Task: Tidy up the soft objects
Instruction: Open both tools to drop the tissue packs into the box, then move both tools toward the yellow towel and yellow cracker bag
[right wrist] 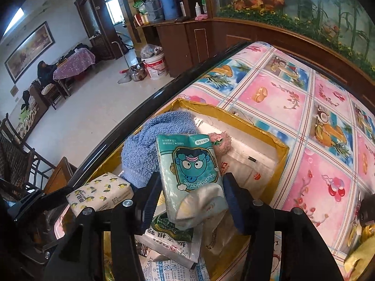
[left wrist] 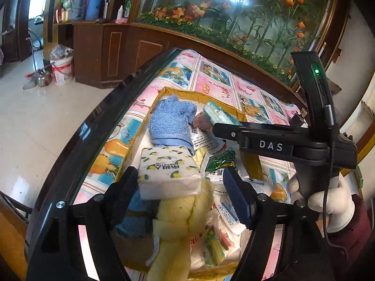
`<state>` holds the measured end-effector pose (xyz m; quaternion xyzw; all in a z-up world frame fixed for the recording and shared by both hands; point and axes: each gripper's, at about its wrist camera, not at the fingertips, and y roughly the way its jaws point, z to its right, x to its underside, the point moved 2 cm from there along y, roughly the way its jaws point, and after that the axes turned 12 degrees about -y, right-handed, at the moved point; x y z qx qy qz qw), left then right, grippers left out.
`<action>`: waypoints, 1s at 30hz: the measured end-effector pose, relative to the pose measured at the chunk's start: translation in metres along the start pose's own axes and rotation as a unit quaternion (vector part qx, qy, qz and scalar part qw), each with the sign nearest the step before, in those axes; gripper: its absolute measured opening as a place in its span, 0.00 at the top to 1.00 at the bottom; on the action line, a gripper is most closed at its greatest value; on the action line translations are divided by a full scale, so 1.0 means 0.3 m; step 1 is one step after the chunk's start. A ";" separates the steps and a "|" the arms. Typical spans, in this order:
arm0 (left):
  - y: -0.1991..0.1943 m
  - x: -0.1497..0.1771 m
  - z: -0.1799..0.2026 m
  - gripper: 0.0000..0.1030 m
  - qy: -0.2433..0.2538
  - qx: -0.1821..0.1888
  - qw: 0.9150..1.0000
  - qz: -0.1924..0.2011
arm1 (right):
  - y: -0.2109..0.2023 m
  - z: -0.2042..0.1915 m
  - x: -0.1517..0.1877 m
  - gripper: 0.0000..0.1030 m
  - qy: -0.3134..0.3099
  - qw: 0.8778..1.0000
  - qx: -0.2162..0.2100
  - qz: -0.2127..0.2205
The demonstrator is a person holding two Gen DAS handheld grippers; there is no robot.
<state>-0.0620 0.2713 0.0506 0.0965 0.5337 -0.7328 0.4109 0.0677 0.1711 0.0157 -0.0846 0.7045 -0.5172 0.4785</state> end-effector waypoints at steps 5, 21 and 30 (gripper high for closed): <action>-0.040 0.028 0.050 0.23 0.022 -0.022 0.999 0.024 | -0.104 -0.011 0.041 0.34 -0.017 0.999 0.028 0.025; -0.141 0.175 0.274 0.23 0.156 -0.125 0.975 0.097 | -0.533 0.116 0.395 0.12 0.049 0.987 0.091 0.126; -0.165 0.242 0.375 0.23 0.193 -0.132 0.967 0.099 | -0.633 0.261 0.606 0.12 0.098 0.980 0.125 0.117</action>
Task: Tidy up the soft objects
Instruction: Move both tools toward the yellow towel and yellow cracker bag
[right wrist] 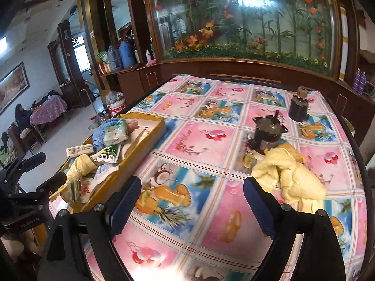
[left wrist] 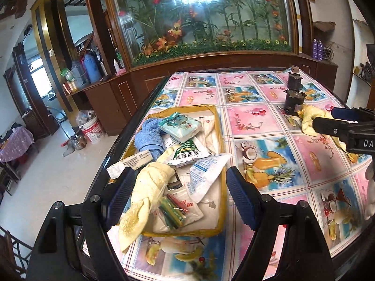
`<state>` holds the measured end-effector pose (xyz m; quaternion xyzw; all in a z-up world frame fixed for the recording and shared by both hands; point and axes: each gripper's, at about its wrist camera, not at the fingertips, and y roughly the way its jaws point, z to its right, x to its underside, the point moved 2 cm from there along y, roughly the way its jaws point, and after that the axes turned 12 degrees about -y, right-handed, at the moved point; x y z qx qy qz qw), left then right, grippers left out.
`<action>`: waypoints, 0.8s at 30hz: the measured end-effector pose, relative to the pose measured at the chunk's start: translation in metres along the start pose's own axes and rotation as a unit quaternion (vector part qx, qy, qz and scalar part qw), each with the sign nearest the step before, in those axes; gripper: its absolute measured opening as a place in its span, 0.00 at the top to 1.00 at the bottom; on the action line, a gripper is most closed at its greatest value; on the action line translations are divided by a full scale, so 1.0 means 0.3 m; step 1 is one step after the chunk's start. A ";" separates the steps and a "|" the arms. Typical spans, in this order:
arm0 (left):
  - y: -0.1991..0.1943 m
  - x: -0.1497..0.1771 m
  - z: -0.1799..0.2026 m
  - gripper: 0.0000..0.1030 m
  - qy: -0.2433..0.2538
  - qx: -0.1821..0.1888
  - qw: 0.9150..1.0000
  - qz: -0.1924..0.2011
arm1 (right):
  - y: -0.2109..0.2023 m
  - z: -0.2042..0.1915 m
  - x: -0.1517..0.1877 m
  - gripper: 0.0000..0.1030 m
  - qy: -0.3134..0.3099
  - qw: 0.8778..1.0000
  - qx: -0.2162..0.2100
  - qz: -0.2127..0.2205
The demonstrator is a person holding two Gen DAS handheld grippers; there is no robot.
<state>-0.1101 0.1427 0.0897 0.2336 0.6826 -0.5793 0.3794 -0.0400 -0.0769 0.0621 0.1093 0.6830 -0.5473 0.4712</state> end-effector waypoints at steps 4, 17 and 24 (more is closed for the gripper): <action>-0.011 0.012 0.044 0.23 0.015 0.002 1.000 -0.002 | -0.043 0.088 0.044 0.12 0.022 1.000 0.016 0.001; -0.005 0.047 0.164 0.23 0.058 0.012 0.998 -0.021 | -0.074 0.239 0.119 0.12 0.063 0.997 0.041 0.000; 0.026 0.060 0.203 0.23 0.070 0.017 0.997 -0.036 | -0.055 0.310 0.138 0.12 0.083 0.995 0.049 -0.005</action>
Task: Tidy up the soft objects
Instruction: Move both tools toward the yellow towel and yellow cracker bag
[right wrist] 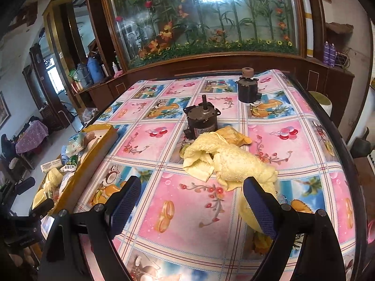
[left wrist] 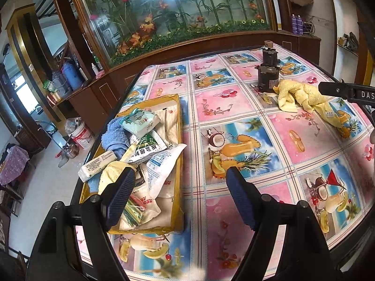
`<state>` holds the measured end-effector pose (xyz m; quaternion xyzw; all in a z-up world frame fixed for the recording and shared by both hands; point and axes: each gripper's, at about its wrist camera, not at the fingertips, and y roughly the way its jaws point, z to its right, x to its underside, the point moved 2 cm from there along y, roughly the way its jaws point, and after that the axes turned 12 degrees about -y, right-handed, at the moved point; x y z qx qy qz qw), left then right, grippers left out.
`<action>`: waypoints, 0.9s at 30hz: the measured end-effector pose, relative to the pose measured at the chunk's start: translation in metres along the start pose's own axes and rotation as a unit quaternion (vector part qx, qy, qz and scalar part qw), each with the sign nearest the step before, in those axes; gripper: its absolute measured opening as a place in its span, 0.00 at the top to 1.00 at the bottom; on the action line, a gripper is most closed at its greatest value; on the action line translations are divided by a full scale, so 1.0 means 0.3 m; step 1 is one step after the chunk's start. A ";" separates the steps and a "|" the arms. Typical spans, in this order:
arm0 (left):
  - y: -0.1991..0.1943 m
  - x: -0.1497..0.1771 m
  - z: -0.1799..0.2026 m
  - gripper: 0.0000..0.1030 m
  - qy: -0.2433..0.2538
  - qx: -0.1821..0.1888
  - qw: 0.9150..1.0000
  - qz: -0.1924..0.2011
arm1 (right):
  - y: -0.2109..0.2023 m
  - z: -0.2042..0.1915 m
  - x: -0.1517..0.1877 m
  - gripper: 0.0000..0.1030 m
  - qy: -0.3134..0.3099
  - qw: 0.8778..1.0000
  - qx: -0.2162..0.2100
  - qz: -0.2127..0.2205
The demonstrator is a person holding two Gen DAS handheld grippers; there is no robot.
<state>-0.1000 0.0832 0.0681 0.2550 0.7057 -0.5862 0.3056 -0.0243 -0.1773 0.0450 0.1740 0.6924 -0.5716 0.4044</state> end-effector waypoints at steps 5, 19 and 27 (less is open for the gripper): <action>0.030 0.006 0.030 0.23 0.007 0.008 1.000 -0.013 | 0.029 0.074 -0.002 0.12 0.022 1.000 0.006 -0.008; 0.100 0.038 0.104 0.23 0.019 0.048 0.997 -0.052 | 0.233 0.307 -0.128 0.12 0.087 0.994 0.021 -0.055; 0.110 0.039 0.077 0.23 0.008 0.059 0.997 -0.058 | 0.363 0.096 -0.092 0.14 0.058 0.980 -0.144 -0.127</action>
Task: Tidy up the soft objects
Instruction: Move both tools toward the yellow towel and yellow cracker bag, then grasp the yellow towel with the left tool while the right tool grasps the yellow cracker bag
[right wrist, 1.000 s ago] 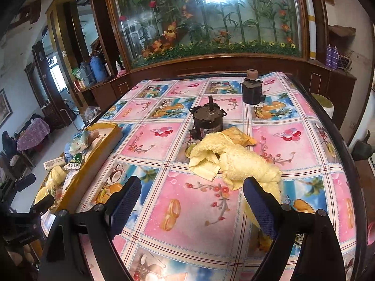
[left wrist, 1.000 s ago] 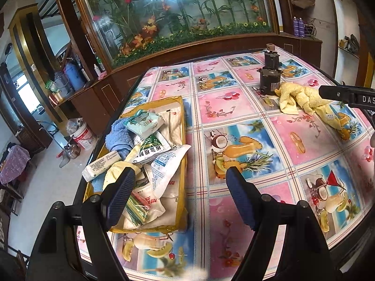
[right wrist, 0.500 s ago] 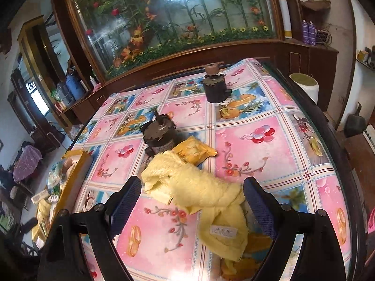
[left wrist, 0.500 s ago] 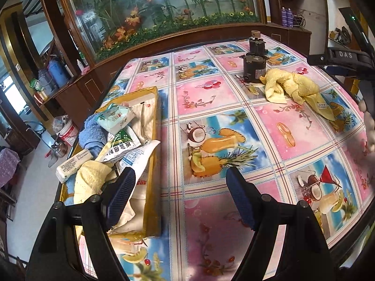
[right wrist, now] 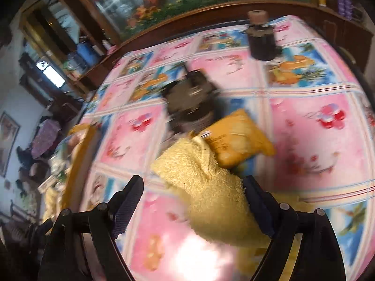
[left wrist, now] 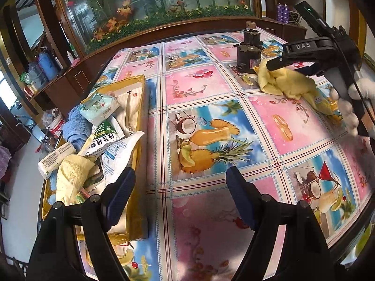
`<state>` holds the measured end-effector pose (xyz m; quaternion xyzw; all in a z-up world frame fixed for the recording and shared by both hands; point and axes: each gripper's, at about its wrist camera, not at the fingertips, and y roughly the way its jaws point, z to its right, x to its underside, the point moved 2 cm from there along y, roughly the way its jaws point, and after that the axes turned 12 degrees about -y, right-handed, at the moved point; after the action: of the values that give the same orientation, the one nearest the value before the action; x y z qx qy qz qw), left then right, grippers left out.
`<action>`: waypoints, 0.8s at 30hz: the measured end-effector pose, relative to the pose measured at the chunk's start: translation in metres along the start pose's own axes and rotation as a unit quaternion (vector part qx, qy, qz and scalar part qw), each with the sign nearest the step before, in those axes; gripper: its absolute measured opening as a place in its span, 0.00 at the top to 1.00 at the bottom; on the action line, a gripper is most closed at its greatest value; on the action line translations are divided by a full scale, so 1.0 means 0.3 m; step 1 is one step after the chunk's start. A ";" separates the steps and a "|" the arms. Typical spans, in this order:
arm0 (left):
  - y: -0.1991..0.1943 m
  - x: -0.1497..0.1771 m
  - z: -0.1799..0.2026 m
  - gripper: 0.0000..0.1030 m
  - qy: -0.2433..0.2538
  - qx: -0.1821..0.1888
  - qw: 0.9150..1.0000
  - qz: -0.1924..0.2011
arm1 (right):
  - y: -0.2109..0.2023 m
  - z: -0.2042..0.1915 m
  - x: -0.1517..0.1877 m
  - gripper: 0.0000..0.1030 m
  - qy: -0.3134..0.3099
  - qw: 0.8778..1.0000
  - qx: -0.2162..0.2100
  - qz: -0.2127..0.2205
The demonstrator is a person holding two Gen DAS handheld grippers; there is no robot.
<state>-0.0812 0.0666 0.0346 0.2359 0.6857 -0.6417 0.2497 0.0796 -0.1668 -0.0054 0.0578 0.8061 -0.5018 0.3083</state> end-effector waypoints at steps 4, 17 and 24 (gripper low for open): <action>-0.008 -0.011 -0.021 0.23 -0.015 0.018 1.000 0.005 | -0.125 -0.134 0.064 0.15 -0.036 0.990 -0.135 0.028; -0.002 -0.069 0.120 0.23 0.015 0.165 0.986 -0.019 | -0.067 0.058 0.024 0.15 -0.056 0.995 0.086 0.004; 0.045 -0.143 0.325 0.17 0.264 0.139 0.954 0.042 | 0.095 0.051 -0.020 0.15 -0.083 0.992 0.079 -0.048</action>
<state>-0.0360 -0.0299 0.0470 0.4575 0.6208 -0.6346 0.0514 0.1026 -0.1646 -0.0287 0.0017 0.7375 -0.5810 0.3443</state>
